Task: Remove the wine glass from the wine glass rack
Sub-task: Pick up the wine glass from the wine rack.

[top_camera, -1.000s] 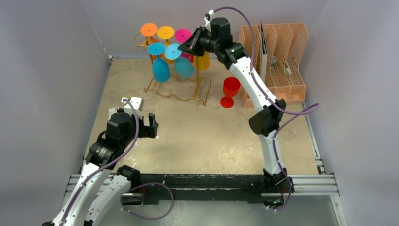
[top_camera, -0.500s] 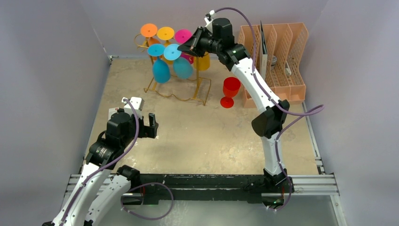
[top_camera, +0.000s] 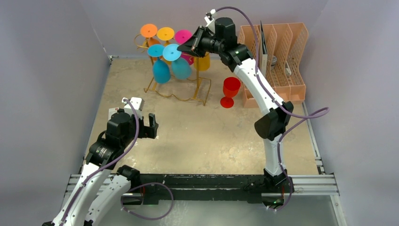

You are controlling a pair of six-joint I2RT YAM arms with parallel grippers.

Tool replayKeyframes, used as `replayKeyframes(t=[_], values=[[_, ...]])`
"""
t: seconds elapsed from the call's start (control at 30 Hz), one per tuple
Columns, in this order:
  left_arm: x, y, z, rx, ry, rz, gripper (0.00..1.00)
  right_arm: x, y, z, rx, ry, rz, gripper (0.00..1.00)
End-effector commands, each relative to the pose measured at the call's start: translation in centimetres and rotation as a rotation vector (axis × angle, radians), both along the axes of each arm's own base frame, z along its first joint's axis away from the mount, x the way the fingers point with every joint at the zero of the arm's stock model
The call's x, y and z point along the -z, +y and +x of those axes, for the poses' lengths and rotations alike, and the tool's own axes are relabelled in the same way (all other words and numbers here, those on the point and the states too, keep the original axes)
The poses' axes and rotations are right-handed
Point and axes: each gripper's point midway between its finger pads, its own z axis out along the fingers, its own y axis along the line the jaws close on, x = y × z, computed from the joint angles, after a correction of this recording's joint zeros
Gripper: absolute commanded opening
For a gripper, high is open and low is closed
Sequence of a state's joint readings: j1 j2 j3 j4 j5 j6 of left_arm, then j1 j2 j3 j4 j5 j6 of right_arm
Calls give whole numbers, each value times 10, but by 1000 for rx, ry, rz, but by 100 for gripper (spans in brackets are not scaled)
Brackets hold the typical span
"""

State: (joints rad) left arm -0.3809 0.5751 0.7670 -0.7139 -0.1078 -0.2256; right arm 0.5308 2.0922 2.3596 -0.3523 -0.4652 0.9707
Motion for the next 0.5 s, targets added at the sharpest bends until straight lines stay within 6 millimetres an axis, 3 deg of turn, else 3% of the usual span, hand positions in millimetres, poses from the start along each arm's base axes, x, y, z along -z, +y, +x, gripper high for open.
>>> replayKeyframes(t=[0.0,0.47], values=[[-20,-1,4,-12,-48,-30,99,-40,-4,-24,-63,-70,61,0],[-22,1,3,-20,-55,-34,99,-42,-1,-46,-187,-77,75,0]])
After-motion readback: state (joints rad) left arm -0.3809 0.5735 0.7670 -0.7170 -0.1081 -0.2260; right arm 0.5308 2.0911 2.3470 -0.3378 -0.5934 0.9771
